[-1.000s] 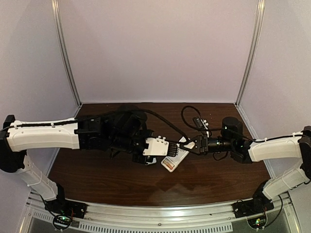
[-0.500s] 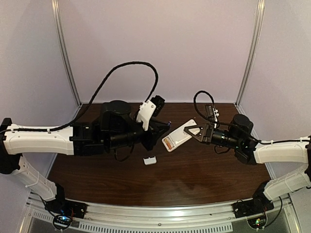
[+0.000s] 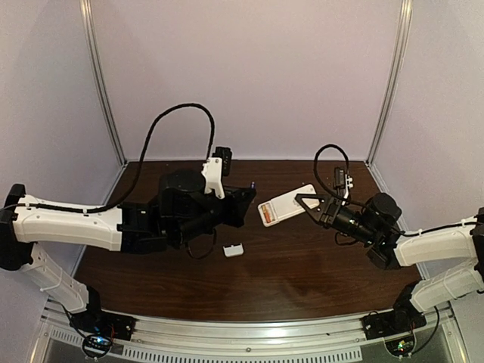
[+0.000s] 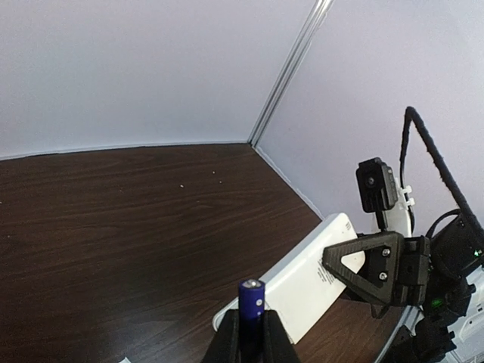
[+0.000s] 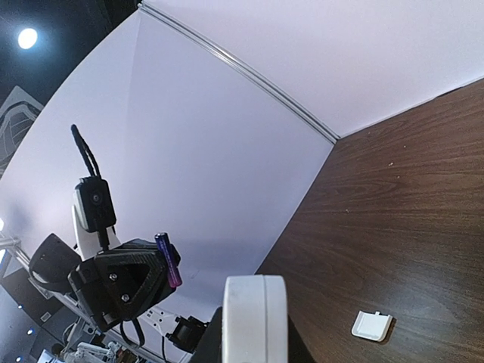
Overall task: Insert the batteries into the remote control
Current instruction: Place the battery at the center of the board.
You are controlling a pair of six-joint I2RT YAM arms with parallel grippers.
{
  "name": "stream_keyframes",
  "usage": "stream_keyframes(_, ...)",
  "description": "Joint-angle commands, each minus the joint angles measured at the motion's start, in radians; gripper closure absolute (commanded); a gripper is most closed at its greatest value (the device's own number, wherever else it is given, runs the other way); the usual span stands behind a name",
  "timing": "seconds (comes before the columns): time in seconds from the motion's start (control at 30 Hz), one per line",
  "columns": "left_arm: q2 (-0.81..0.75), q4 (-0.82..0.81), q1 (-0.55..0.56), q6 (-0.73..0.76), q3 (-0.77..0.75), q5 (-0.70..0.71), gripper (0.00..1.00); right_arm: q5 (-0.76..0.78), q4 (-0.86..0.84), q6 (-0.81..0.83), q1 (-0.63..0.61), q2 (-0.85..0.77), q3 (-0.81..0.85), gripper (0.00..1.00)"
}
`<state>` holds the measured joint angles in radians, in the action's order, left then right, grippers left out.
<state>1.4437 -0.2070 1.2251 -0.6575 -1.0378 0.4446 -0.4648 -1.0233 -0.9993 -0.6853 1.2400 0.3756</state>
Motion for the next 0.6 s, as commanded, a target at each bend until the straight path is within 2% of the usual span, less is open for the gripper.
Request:
stream_keyframes(0.0, 0.019, -0.175, 0.014, -0.003, 0.063, 0.048, 1.0, 0.067, -0.145, -0.009, -0.016, -0.004, -0.032, 1.0)
stream_keyframes(0.13, 0.041, -0.32, 0.041, 0.058, 0.11, 0.071, 1.0, 0.125, -0.183, -0.006, -0.034, 0.0, -0.059, 1.0)
stream_keyframes(0.33, 0.08, -0.435, 0.044, 0.076, 0.134, 0.05, 1.0, 0.219, -0.239, 0.012, -0.077, 0.024, -0.086, 1.0)
stream_keyframes(0.57, 0.128, -0.41, 0.048, 0.007, 0.094, 0.071, 1.0, 0.287, -0.381, -0.006, -0.108, 0.133, -0.102, 1.0)
